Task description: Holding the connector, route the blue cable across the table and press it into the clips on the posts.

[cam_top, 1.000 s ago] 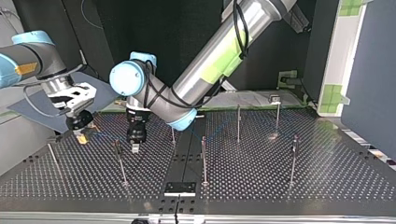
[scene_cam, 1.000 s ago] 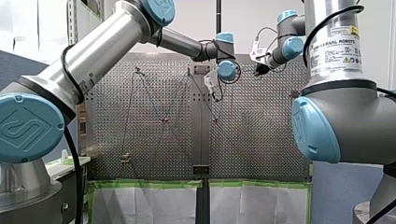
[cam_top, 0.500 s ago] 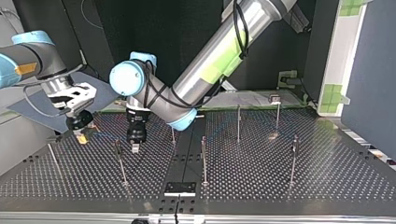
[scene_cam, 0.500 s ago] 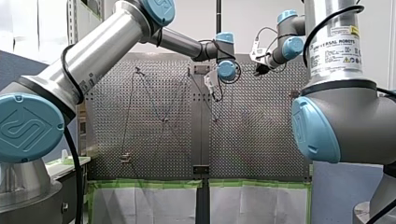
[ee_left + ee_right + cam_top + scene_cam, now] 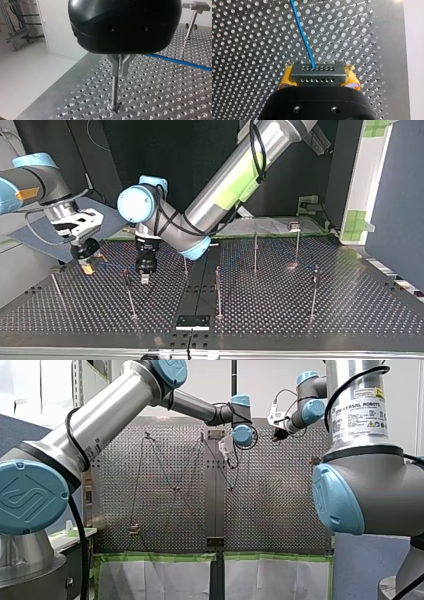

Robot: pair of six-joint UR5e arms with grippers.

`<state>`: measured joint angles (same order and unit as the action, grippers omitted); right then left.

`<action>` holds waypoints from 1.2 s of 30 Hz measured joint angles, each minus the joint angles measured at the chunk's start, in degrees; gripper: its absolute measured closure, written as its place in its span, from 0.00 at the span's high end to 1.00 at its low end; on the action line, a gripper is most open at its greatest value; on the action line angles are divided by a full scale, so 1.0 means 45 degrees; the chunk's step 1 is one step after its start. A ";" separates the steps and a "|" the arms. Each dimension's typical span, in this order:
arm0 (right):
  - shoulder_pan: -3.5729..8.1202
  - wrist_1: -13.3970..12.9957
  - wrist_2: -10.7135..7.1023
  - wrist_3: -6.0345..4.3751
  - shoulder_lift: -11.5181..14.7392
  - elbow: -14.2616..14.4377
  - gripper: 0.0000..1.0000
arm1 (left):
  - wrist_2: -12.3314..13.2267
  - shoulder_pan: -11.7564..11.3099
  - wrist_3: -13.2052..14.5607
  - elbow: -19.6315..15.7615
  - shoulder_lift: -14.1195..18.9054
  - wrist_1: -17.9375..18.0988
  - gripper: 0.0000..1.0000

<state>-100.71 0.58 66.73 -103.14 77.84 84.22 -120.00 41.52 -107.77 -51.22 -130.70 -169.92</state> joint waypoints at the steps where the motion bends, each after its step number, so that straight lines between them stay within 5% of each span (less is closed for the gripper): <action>1: 0.0000 -0.0001 0.0000 0.0000 0.0000 0.0000 0.00 | 0.0000 0.0000 0.0000 0.0000 0.0000 0.0000 0.08; 8: 0.0000 0.0000 0.0000 0.0000 0.0000 -0.0001 0.00 | 0.0000 0.0000 0.0000 0.0000 -0.0001 0.0000 0.12; 11: 0.0000 -0.0001 0.0001 0.0000 0.0001 0.0000 0.00 | 0.0000 0.0000 0.0000 0.0000 0.0000 0.0000 0.26; 13: 0.0001 -0.0001 0.0001 0.0000 0.0000 0.0001 0.00 | 0.0000 -0.0001 0.0000 0.0000 0.0000 0.0000 0.45; 14: 0.0000 -0.0001 0.0001 0.0000 0.0000 0.0000 0.00 | 0.0000 -0.0001 0.0000 0.0000 0.0000 0.0000 0.45; 16: 0.0001 0.0000 0.0000 0.0000 0.0000 -0.0001 0.00 | 0.0000 -0.0001 0.0000 0.0000 0.0000 0.0000 0.65; 22: 0.0000 -0.0001 0.0001 0.0000 -0.0001 0.0000 0.00 | 0.0000 0.0000 0.0000 0.0000 0.0000 0.0000 0.90; 36: 0.0000 -0.0001 0.0000 0.0000 0.0000 0.0000 0.00 | 0.0000 0.0000 0.0000 0.0000 0.0000 0.0000 0.92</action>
<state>-100.71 0.58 66.73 -103.14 77.84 84.22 -120.00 41.52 -107.77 -51.22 -130.71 -169.92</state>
